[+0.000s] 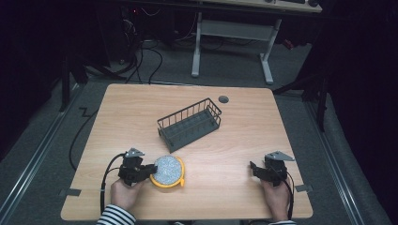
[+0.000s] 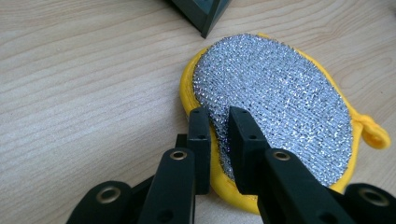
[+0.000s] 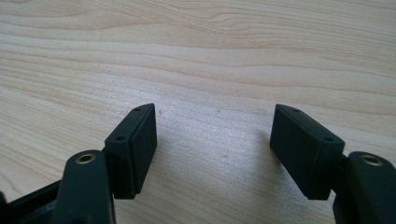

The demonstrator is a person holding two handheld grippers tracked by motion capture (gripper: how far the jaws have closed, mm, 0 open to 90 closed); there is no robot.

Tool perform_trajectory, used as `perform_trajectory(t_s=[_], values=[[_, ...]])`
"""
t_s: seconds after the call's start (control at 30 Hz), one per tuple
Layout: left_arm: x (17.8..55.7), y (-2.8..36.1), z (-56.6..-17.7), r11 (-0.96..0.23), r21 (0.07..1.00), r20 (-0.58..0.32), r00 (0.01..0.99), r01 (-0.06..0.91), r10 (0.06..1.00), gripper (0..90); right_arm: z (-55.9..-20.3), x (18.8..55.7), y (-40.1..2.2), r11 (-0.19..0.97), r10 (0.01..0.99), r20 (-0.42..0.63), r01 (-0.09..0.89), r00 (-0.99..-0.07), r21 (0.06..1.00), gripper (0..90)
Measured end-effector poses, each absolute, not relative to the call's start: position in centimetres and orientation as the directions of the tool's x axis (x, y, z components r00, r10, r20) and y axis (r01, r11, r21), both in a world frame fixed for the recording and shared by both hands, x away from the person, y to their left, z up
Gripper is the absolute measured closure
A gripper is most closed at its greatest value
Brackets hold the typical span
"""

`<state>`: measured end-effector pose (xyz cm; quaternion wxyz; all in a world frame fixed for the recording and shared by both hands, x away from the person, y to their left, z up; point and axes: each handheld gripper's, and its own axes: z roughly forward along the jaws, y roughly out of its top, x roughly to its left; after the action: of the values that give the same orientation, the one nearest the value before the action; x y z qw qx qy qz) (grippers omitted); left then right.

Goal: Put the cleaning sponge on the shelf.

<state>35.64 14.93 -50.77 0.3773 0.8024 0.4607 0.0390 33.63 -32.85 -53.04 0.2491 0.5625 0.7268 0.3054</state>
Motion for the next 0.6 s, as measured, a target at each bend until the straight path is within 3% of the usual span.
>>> perform_trajectory(t_s=[0.6], values=[[35.9,15.1,-47.7,-0.294,0.677,-0.29,0.612,0.675,0.736,81.7,-53.0,33.6,-32.8,0.179,0.97,-0.017,0.667,-0.242,0.724,31.8]])
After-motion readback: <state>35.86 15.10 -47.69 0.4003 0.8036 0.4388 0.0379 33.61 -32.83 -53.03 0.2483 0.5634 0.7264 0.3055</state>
